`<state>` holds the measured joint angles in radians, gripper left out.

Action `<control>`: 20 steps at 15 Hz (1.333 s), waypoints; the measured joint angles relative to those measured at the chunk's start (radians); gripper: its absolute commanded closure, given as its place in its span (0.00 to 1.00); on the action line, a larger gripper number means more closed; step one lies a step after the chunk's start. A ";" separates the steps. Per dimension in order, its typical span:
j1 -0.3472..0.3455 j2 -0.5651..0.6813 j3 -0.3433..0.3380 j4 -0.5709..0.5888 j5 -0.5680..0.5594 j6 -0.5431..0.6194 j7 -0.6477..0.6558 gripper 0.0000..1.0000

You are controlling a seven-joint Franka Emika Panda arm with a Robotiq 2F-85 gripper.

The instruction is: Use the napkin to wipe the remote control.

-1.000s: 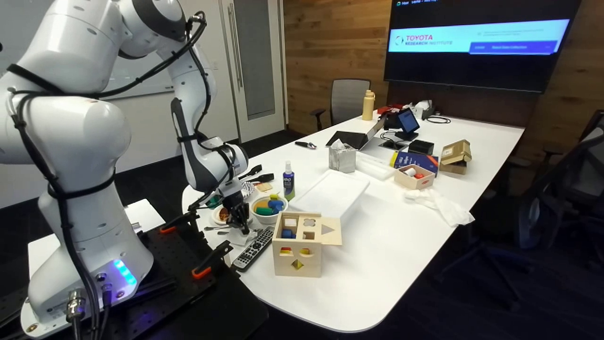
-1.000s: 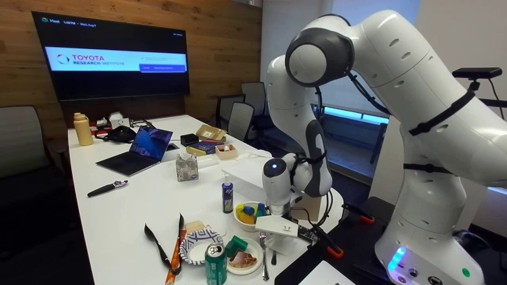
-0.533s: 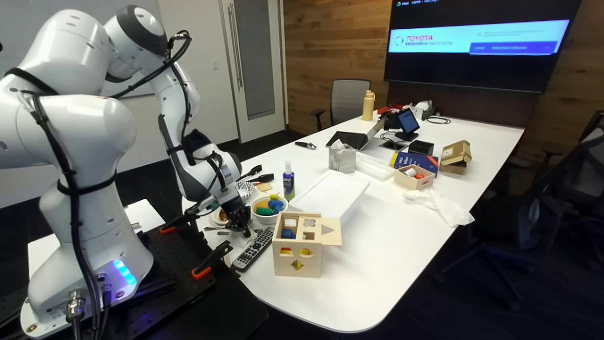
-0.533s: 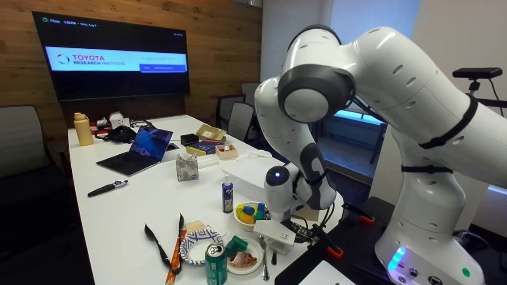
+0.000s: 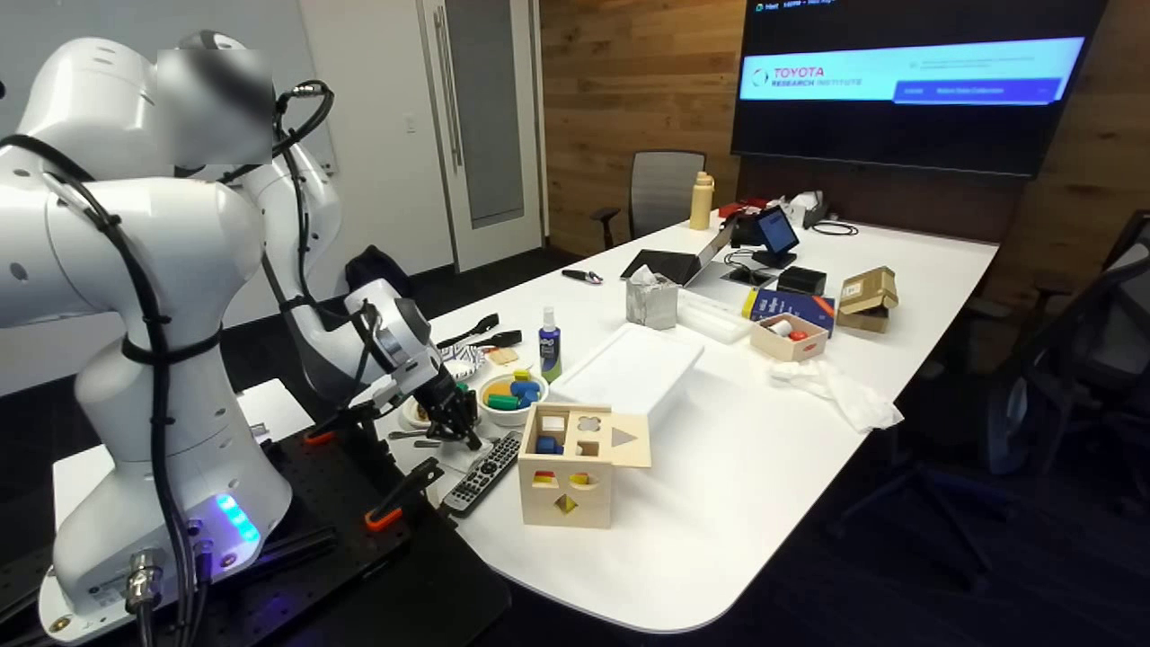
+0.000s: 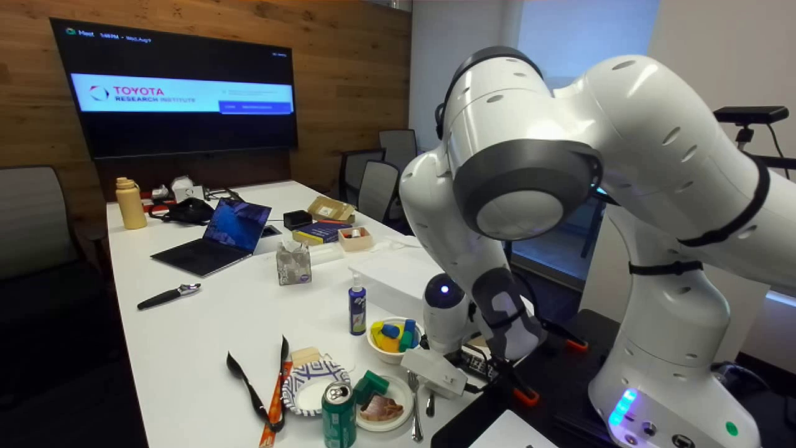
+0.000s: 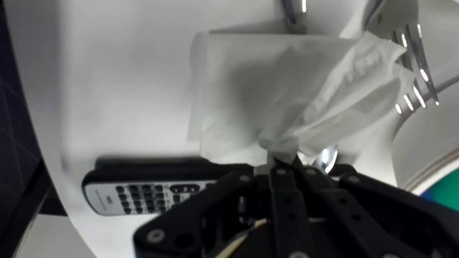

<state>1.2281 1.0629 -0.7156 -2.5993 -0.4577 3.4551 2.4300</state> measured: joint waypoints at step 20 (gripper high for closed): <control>0.052 -0.012 0.156 -0.001 0.933 0.000 -0.678 1.00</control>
<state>1.2804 1.0513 -0.5596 -2.5999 0.4751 3.4549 1.7517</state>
